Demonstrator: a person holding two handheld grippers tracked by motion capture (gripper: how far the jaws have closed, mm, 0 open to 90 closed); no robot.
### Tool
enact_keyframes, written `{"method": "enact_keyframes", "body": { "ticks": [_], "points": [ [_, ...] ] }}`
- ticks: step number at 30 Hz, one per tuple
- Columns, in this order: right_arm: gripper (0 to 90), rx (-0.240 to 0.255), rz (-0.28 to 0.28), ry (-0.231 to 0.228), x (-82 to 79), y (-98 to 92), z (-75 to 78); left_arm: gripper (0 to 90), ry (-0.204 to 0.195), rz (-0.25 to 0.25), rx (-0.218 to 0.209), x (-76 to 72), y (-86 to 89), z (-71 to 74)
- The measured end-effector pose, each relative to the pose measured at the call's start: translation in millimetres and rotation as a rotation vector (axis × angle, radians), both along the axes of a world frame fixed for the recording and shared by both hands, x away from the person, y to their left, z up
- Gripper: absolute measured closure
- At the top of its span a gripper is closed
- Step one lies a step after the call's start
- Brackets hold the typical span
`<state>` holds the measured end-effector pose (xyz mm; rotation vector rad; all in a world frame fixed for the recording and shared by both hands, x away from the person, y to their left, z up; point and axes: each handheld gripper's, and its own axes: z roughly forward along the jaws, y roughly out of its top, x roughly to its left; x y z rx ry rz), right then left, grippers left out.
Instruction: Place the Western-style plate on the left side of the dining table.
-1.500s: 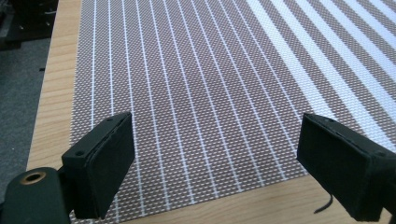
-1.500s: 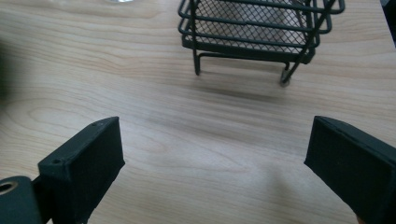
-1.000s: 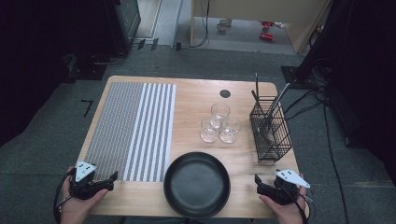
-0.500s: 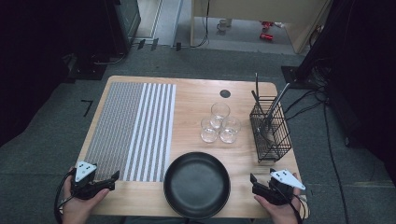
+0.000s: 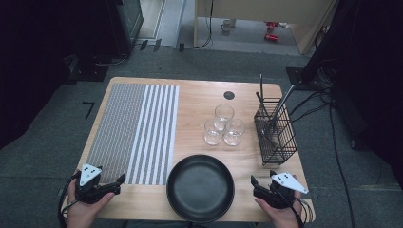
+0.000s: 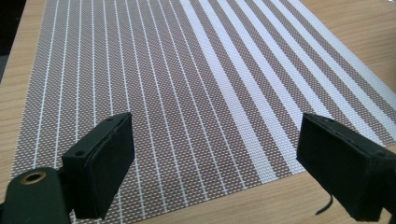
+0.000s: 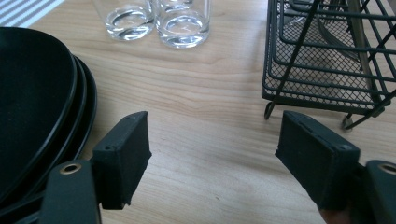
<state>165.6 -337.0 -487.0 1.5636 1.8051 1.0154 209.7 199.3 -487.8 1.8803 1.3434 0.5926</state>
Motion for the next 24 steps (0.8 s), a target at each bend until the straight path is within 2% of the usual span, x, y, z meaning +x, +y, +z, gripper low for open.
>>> {"method": "enact_keyframes", "body": {
  "ticks": [12,18,24],
  "points": [
    [25.8,0.011,0.033,-0.007,0.1,8.8,2.1,11.7,-0.01,-0.025,0.004,-0.8,-11.2,2.3],
    [29.6,0.015,0.037,-0.037,-0.4,13.7,4.1,11.8,-0.015,-0.044,0.004,-2.1,-18.3,5.0],
    [31.9,0.02,0.049,-0.038,0.9,19.8,3.2,11.8,-0.013,-0.047,0.002,-1.4,-23.1,4.9]
  ]
}}
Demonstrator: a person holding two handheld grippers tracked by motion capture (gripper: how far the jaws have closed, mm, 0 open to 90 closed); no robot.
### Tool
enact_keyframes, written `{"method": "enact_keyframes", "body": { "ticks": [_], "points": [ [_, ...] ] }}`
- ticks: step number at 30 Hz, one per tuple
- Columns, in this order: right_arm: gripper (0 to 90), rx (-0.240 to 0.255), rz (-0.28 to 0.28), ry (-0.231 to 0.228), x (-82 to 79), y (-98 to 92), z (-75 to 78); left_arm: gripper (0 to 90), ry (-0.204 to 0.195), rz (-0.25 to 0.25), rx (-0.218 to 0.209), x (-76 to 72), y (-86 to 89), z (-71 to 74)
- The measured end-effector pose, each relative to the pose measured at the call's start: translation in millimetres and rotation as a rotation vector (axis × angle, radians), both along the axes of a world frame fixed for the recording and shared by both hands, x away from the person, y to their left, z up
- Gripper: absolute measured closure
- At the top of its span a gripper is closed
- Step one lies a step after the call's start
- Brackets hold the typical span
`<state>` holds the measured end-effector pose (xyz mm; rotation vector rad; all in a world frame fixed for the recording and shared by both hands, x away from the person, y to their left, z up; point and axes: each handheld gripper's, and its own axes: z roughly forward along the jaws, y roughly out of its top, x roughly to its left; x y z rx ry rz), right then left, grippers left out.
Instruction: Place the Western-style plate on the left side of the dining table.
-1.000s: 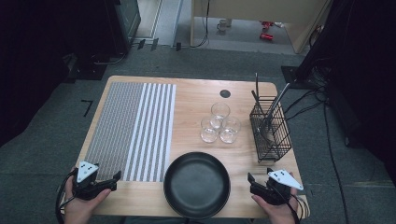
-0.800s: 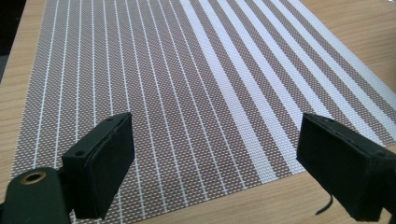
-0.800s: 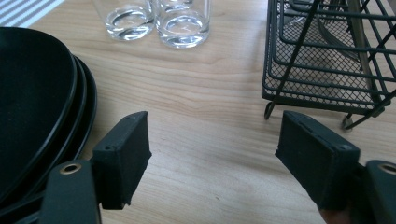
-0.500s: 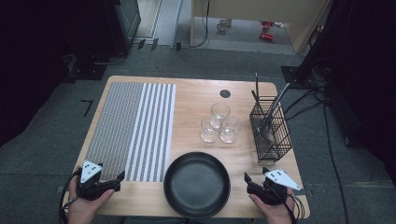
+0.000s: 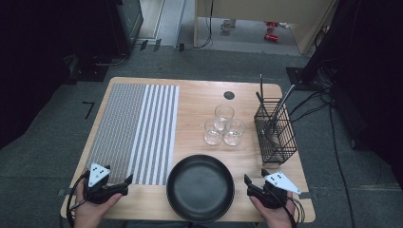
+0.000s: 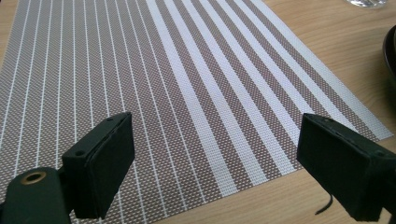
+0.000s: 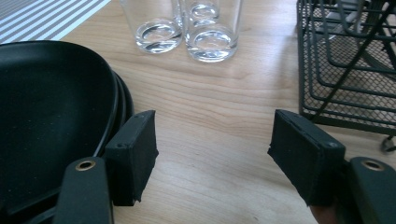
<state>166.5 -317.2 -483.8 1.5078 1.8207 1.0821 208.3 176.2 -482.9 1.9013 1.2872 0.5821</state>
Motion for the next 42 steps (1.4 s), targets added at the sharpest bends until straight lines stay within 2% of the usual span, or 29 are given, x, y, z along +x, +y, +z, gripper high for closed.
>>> {"method": "enact_keyframes", "body": {
  "ticks": [5,7,13,25,28,31,35,42],
  "points": [
    [35.1,0.01,-0.002,-0.021,-0.8,0.8,2.3,11.8,-0.007,-0.019,0.007,-0.4,-9.5,1.3],
    [35.9,0.001,-0.007,-0.041,-1.2,0.4,2.9,11.8,-0.007,-0.026,0.011,-0.2,-13.4,1.0],
    [38.8,-0.008,-0.005,-0.057,-1.2,2.7,4.4,11.9,-0.006,-0.046,0.015,1.1,-22.6,1.0],
    [45.2,-0.009,0.04,-0.016,3.3,20.1,6.5,12.2,-0.017,-0.071,0.019,3.2,-36.8,5.4],
    [49.2,0.014,0.054,-0.005,4.4,24.1,8.3,12.4,-0.005,-0.084,-0.007,4.2,-40.5,7.8],
    [50.8,0.013,0.068,-0.004,5.8,29.5,10.7,12.5,-0.01,-0.104,0.0,4.9,-46.4,11.2],
    [49.8,0.013,0.094,-0.012,8.2,37.2,14.2,12.6,-0.018,-0.12,0.004,6.8,-53.3,14.0],
    [49.9,0.025,0.11,0.005,13.2,45.6,13.1,12.8,-0.024,-0.145,0.007,7.6,-66.5,16.7]
  ]
}}
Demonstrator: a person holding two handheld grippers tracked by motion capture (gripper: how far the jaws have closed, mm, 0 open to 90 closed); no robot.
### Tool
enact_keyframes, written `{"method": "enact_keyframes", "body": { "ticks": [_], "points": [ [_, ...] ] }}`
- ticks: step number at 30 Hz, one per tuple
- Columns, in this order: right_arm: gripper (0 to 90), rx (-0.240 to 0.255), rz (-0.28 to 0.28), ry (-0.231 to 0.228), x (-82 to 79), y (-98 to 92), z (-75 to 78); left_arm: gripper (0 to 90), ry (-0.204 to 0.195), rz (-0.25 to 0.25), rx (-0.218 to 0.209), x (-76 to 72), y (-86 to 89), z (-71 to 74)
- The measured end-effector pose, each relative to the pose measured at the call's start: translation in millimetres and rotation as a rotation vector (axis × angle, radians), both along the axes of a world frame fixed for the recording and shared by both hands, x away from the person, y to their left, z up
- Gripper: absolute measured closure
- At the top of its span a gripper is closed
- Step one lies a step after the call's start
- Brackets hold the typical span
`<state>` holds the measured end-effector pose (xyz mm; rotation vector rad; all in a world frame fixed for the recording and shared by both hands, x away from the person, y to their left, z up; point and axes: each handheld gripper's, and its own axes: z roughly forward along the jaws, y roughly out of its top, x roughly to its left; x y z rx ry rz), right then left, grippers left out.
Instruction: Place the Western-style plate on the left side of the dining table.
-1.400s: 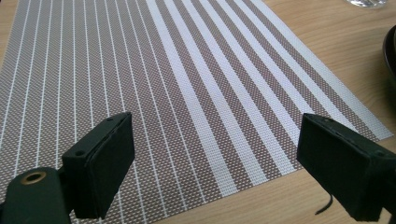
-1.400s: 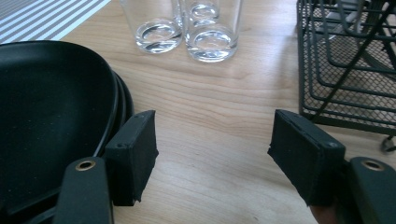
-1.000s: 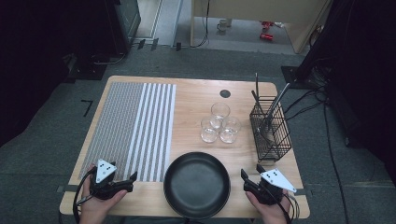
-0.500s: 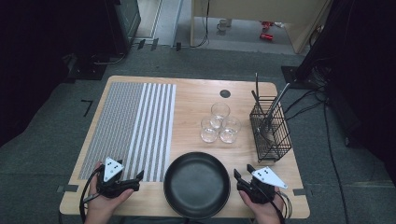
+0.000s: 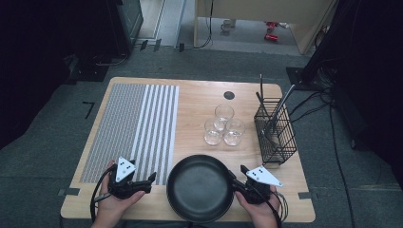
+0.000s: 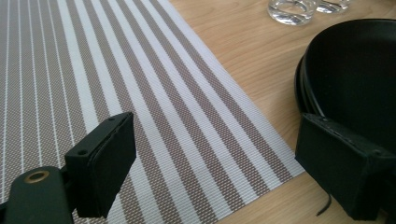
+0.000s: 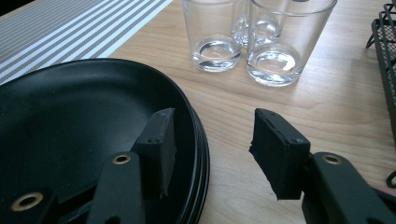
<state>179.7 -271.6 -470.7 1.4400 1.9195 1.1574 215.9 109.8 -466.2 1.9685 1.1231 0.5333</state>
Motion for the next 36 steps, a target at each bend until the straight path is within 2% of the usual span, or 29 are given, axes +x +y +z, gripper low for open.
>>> {"method": "enact_keyframes", "body": {
  "ticks": [6,9,13,19,22,25,26,28,32,36],
  "points": [
    [53.2,0.054,-0.012,0.044,3.7,2.2,3.3,13.8,-0.002,-0.029,-0.019,0.0,-10.9,4.3],
    [53.8,0.068,-0.022,0.04,5.2,4.7,7.5,13.9,-0.005,-0.04,-0.018,2.0,-15.3,7.6],
    [53.9,0.105,-0.013,0.077,10.7,7.7,9.6,14.1,-0.004,-0.051,-0.021,4.1,-22.9,9.4],
    [60.2,0.084,-0.018,0.075,13.7,12.2,7.7,14.3,0.007,-0.058,-0.032,4.5,-32.2,9.8],
    [63.9,0.064,-0.033,0.08,9.9,12.7,3.4,14.8,0.01,-0.061,-0.081,2.0,-36.3,8.3],
    [67.2,0.062,-0.045,0.073,6.3,10.4,2.4,15.8,0.006,-0.064,-0.084,0.0,-38.5,5.8],
    [68.9,0.09,-0.065,0.074,2.4,6.4,1.3,17.4,0.009,-0.062,-0.072,-2.1,-41.4,1.7],
    [69.9,0.131,-0.067,0.08,-0.2,3.7,-0.6,22.9,0.019,-0.066,-0.077,-4.9,-43.4,-3.1],
    [69.8,0.098,-0.066,0.081,-5.2,5.9,-7.9,30.6,0.039,-0.095,-0.057,-12.1,-48.3,-12.2],
    [68.1,0.092,-0.063,0.084,-9.2,9.4,-15.3,37.5,0.048,-0.118,-0.044,-18.7,-51.7,-20.1]
  ]
}}
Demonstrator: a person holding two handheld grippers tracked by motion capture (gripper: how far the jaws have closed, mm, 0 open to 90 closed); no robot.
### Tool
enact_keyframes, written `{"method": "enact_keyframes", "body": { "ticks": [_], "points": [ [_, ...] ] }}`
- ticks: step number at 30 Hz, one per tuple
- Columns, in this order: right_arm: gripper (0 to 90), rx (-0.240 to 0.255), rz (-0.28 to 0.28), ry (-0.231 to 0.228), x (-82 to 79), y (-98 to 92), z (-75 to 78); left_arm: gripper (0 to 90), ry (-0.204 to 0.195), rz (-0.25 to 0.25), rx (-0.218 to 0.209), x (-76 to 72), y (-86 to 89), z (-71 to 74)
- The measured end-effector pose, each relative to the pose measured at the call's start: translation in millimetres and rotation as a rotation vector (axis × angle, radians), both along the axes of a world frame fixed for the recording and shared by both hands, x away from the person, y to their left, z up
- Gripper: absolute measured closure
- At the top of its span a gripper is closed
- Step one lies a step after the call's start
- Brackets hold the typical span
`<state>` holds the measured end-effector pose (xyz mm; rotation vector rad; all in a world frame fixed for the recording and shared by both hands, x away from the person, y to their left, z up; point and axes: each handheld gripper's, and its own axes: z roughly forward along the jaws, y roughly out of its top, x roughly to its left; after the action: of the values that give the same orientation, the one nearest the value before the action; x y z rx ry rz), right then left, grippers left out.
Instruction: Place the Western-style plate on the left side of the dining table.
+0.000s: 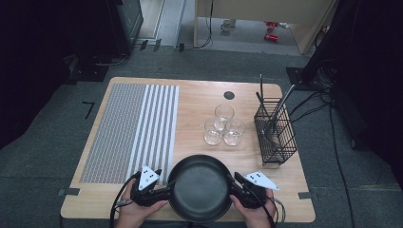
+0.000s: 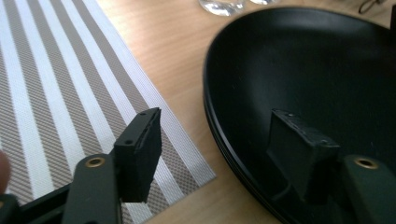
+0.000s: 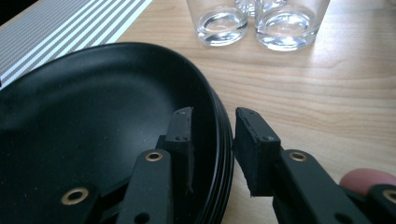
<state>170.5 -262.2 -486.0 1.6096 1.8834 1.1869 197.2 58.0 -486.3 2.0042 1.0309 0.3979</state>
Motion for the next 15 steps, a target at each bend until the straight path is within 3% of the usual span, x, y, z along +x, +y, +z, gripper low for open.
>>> {"method": "enact_keyframes", "body": {
  "ticks": [5,9,15],
  "points": [
    [73.8,-0.006,-0.011,0.01,-4.0,4.6,-2.2,44.3,0.015,-0.009,-0.003,-1.5,-0.9,-4.6],
    [78.1,-0.022,-0.04,0.018,-5.9,7.5,-3.1,53.2,0.031,-0.047,-0.024,-4.9,-4.7,-6.0],
    [81.0,0.005,-0.066,0.031,-7.8,6.2,-3.1,55.3,0.052,-0.048,-0.047,-3.9,-3.3,-6.7]
  ]
}}
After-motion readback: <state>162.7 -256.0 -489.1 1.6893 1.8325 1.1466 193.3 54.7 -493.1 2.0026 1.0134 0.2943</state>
